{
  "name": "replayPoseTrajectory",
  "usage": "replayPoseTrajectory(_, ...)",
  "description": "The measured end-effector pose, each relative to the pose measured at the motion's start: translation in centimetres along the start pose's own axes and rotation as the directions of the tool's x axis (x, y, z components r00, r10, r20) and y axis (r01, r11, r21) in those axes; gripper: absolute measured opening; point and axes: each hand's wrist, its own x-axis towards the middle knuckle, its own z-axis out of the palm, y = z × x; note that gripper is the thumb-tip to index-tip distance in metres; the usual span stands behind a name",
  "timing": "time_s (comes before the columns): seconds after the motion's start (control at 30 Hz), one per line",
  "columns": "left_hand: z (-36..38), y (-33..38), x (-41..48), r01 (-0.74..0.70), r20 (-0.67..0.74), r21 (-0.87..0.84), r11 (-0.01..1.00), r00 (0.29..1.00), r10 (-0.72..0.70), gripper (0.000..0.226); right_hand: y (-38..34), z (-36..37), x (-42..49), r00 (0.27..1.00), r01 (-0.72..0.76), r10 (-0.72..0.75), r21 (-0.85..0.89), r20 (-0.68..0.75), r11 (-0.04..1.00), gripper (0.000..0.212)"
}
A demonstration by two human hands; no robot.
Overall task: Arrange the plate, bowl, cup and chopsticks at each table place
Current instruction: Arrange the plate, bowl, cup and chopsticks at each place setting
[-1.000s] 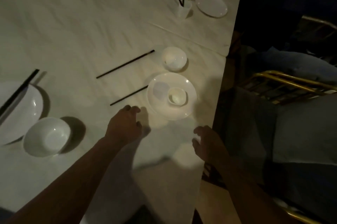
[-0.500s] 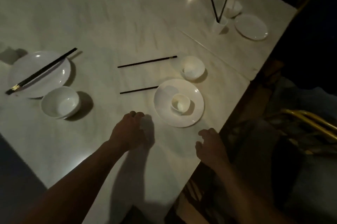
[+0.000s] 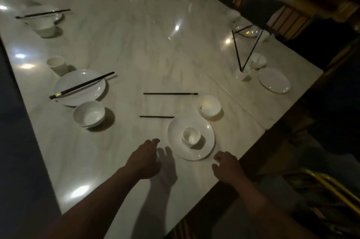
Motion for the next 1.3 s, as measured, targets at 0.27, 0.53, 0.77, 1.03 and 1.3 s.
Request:
replayPoseTrajectory(0.27,0.0,5.3,3.8,-0.083,-0.056,-0.034,0.996,0.995,0.081,0.09,-0.8,-4.9,2.6,0.993,0.068,-0.064,0.034,-0.098,0.997,0.041)
replayPoseTrajectory(0.53,1.5,9.5,8.3,0.037,-0.034,-0.039,0.999,0.999,-0.038,0.101,-2.3,-9.3,11.5,0.944,0.3,-0.307,-0.074,-0.122,0.951,0.058)
replayPoseTrajectory(0.77,3.6,13.6,10.6,0.254,-0.036,-0.012,0.967,0.966,-0.254,0.077,-2.2,-11.0,19.8,0.806,0.582,-0.582,-0.317,0.105,0.749,0.097)
replayPoseTrajectory(1.03,3.5,14.2,8.8,0.312,-0.227,-0.192,0.93,0.908,-0.351,0.043,-2.1,-11.6,24.0,0.7,0.714,-0.629,-0.342,0.338,0.611,0.122)
replayPoseTrajectory(1.3,2.6,11.0,1.9,0.417,-0.402,-0.289,0.862,0.764,-0.504,0.068,-2.0,-10.8,25.4,0.672,0.741,-0.672,-0.283,0.312,0.609,0.117)
